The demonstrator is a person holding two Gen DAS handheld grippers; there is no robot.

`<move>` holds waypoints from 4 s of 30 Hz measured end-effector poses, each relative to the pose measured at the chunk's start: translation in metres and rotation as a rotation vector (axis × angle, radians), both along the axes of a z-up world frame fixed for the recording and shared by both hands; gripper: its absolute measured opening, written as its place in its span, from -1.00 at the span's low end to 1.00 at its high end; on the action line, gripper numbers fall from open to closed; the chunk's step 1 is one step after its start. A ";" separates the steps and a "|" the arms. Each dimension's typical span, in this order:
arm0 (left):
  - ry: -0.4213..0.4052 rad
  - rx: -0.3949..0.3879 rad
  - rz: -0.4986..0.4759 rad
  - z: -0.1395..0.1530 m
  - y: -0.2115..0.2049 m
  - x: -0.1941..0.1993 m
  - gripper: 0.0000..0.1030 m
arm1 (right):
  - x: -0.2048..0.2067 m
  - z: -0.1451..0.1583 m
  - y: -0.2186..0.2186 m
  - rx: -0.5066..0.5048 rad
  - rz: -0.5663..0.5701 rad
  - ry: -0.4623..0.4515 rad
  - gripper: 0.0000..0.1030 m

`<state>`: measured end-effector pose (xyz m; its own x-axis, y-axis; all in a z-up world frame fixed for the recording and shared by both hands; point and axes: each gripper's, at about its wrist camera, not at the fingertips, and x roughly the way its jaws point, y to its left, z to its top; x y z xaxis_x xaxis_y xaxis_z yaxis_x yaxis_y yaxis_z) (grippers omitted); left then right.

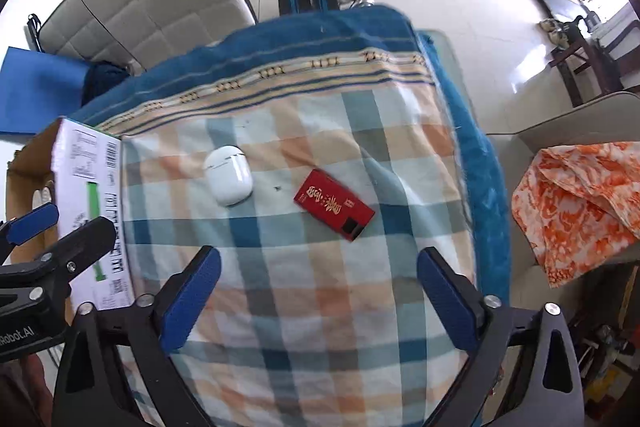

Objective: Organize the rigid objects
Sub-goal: 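Grasp the white earbud case with the left tool while the right tool grasps the red card box, then carry the earbud case and red card box into the cardboard box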

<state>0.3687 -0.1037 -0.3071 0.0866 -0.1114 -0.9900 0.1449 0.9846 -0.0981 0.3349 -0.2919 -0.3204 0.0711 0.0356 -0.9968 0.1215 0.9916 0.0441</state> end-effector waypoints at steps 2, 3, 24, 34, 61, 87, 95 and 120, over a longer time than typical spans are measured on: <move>0.025 0.015 0.005 -0.017 -0.005 0.005 1.00 | 0.009 -0.021 0.000 -0.006 0.023 0.018 0.62; 0.039 0.027 0.008 -0.025 -0.007 0.007 1.00 | 0.012 -0.031 0.000 -0.006 0.034 0.028 0.55; 0.137 0.012 0.094 -0.077 -0.034 0.051 0.99 | 0.026 -0.086 -0.056 0.163 -0.202 0.103 -0.41; 0.150 0.020 -0.025 -0.100 -0.058 0.060 -0.09 | 0.028 -0.088 -0.038 0.126 -0.021 0.120 0.07; 0.151 0.039 -0.019 -0.103 -0.018 0.014 -0.10 | 0.023 -0.104 0.002 -0.035 -0.158 0.235 -0.26; -0.085 -0.106 -0.004 0.037 0.044 -0.087 -0.17 | -0.070 0.038 0.065 0.114 -0.044 0.028 -0.29; -0.154 -0.079 0.062 0.084 0.128 -0.105 -0.18 | -0.081 0.058 0.161 0.178 0.063 -0.010 -0.29; 0.080 -0.046 0.281 -0.029 0.345 -0.088 -0.19 | -0.041 -0.065 0.373 0.196 0.201 0.195 -0.29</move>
